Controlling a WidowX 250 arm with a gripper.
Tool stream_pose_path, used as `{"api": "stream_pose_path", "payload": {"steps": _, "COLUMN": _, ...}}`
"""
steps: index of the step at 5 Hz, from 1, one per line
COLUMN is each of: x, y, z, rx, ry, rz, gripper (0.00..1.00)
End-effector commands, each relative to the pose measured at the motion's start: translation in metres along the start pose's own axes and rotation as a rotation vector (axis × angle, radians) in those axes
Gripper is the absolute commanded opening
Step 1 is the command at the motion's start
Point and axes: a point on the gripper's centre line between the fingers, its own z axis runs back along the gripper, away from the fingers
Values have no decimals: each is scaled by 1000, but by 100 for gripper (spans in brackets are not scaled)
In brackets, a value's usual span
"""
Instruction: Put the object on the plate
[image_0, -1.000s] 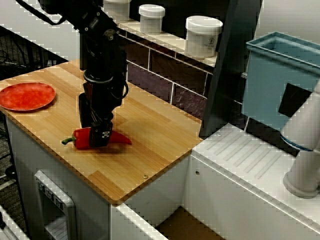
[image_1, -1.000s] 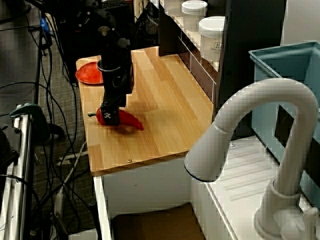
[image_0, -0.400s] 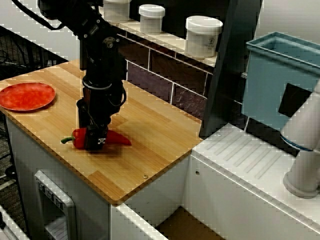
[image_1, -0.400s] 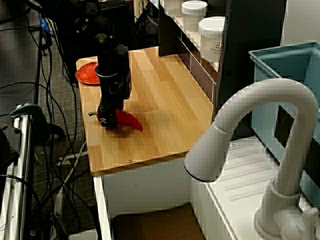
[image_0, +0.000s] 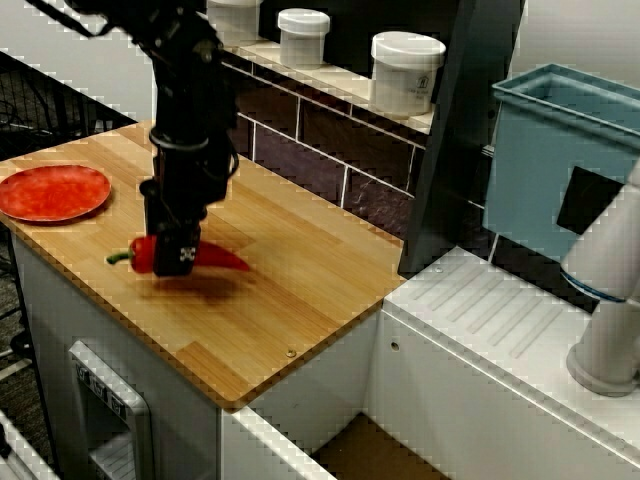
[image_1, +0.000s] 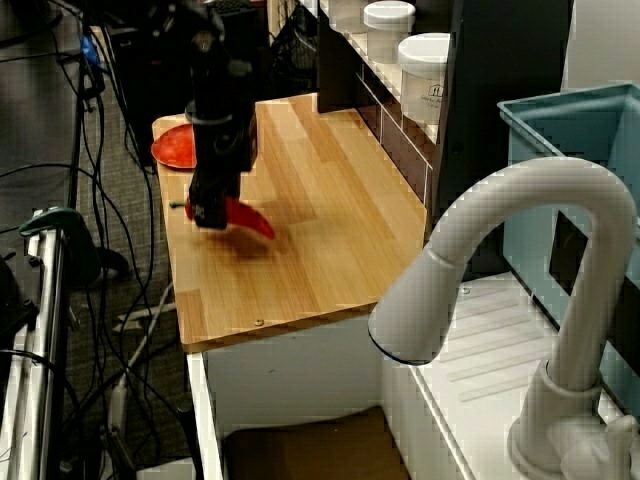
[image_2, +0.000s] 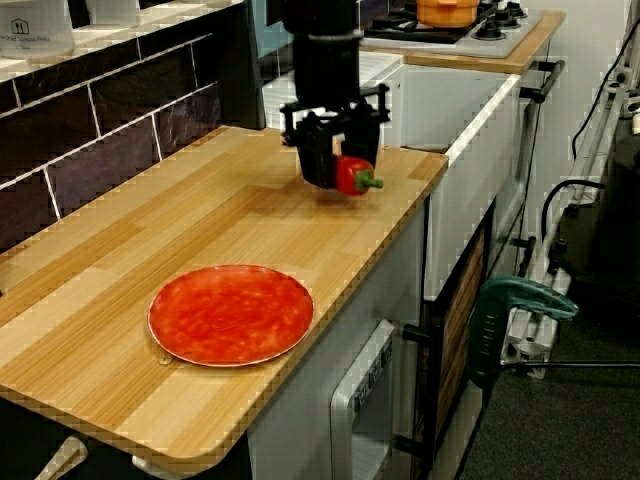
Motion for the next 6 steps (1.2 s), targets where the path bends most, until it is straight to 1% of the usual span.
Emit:
{"api": "stream_pose_path", "payload": {"steps": 1, "x": -14, "y": 72, "z": 56, "rx": 104, "ry": -110, "rz": 155, "gripper": 0}}
{"api": "stream_pose_path", "payload": {"steps": 2, "x": -22, "y": 100, "z": 48, "rx": 136, "ry": -89, "rz": 175, "gripper": 0}}
{"api": "stream_pose_path", "payload": {"steps": 3, "x": -41, "y": 124, "z": 38, "rx": 175, "ry": -53, "rz": 143, "gripper": 0}}
{"api": "stream_pose_path", "payload": {"steps": 4, "x": -58, "y": 144, "z": 33, "rx": 181, "ry": -20, "rz": 104, "gripper": 0}}
{"api": "stream_pose_path", "payload": {"steps": 5, "x": -72, "y": 155, "z": 31, "rx": 175, "ry": -1, "rz": 93, "gripper": 0}}
{"api": "stream_pose_path", "payload": {"steps": 6, "x": -84, "y": 163, "z": 25, "rx": 151, "ry": 25, "rz": 92, "gripper": 0}}
